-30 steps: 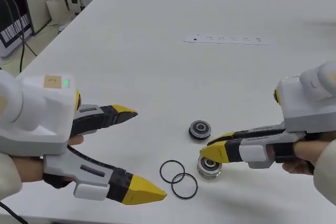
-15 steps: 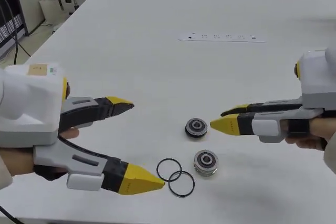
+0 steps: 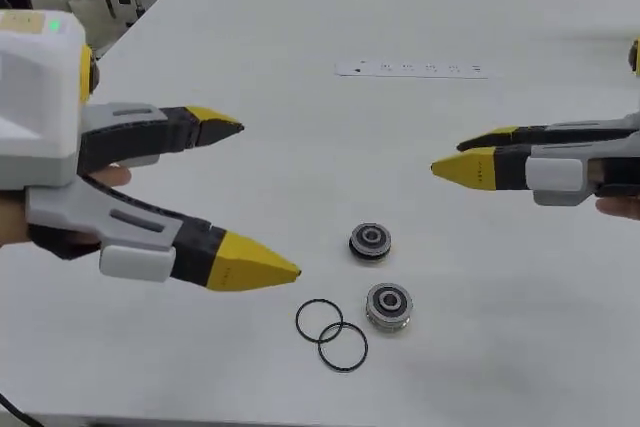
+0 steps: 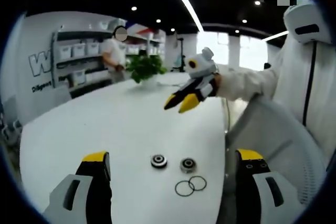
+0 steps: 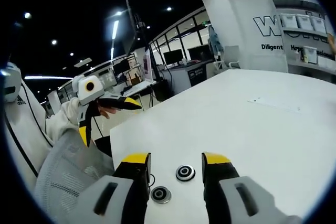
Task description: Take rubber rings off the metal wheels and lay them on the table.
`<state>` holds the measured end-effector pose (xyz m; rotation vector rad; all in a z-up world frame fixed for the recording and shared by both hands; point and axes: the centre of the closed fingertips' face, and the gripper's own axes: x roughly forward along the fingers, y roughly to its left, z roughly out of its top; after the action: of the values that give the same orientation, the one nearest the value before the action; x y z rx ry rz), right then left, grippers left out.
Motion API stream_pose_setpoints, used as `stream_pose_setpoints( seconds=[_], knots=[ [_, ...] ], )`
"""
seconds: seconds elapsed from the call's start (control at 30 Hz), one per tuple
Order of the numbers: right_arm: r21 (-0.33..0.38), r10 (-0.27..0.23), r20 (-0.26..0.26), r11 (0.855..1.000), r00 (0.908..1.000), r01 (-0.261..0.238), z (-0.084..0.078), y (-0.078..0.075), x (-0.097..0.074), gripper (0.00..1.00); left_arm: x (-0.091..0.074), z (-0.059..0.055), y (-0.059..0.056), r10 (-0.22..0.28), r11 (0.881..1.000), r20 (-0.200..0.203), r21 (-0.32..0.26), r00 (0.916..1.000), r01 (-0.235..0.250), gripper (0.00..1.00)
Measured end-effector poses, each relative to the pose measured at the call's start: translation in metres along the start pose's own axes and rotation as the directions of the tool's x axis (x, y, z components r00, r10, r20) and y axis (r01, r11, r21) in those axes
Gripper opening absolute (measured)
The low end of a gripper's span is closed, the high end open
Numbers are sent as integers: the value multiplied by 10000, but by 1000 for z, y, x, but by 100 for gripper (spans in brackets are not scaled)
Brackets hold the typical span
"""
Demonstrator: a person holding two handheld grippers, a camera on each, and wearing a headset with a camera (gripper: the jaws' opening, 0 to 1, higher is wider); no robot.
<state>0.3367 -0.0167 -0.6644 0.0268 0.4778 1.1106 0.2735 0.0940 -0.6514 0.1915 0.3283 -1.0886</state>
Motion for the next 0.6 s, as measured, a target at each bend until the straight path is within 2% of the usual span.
stream_pose_setpoints(
  seconds=[0.17, 0.27, 0.4, 0.57, 0.6],
  knots=[
    [-733, -139, -6, 9972, 9999, 138, 16, -3, -7, 39, 3, 22, 6, -63, 9991, 243, 424, 9997, 53, 100],
    [-938, -216, 338, 9953, 9992, 247, 31, -6, -13, 40, 5, 32, 9, -105, 9980, 291, 630, 9995, 86, 100],
    [-1136, -344, 621, 9927, 9975, 413, 45, -12, -18, 40, 9, 41, 14, -173, 9934, 53, 1134, 9998, 166, 100],
    [-1316, -550, 1079, 9889, 9926, 691, 67, -18, -26, 42, 13, 60, 20, -154, 9918, 387, 1270, 9991, 104, 98],
    [-1279, -771, 1320, 9873, 9882, 941, 75, -21, -27, 42, 15, 64, 18, -232, 9910, 487, 1330, 9985, 165, 98]
  ],
)
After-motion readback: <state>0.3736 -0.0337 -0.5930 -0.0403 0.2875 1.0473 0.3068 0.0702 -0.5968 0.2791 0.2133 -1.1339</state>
